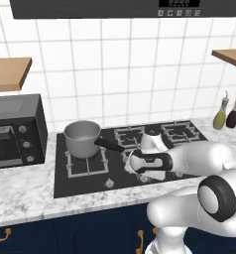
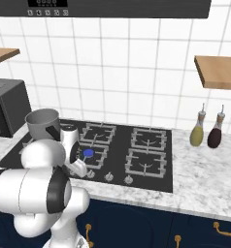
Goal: Turn off the front center burner of the stove.
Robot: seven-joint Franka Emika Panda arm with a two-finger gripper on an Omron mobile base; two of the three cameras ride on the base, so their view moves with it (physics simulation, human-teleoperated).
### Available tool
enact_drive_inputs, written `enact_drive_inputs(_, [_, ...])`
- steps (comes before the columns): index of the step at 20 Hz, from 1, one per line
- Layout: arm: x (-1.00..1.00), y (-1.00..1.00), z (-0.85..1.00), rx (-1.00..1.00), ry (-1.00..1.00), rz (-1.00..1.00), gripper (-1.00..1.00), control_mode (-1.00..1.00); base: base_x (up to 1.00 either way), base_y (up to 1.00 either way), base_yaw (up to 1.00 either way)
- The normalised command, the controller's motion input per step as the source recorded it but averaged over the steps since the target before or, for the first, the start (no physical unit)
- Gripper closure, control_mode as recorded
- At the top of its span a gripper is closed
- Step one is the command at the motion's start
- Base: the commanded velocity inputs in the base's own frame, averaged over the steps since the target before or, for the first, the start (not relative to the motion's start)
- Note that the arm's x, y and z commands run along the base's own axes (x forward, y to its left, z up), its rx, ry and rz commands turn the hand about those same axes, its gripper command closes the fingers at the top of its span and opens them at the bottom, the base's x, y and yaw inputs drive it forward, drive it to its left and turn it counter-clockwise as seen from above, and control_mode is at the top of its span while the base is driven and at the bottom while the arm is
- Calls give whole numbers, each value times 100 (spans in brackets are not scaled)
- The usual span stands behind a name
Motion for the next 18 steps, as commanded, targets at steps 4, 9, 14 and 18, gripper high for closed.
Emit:
enact_drive_inputs(4, [0, -14, -18, -1, -2, -18, 100, -100, 0, 0, 0])
enact_drive_inputs(9, [-1, -23, -20, 0, -1, -20, 100, -100, 0, 0, 0])
enact_drive_inputs(14, [-12, -11, -18, 0, 0, -24, 100, -100, 0, 0, 0])
enact_drive_inputs(18, [-26, 0, -10, 0, 0, -30, 100, -100, 0, 0, 0])
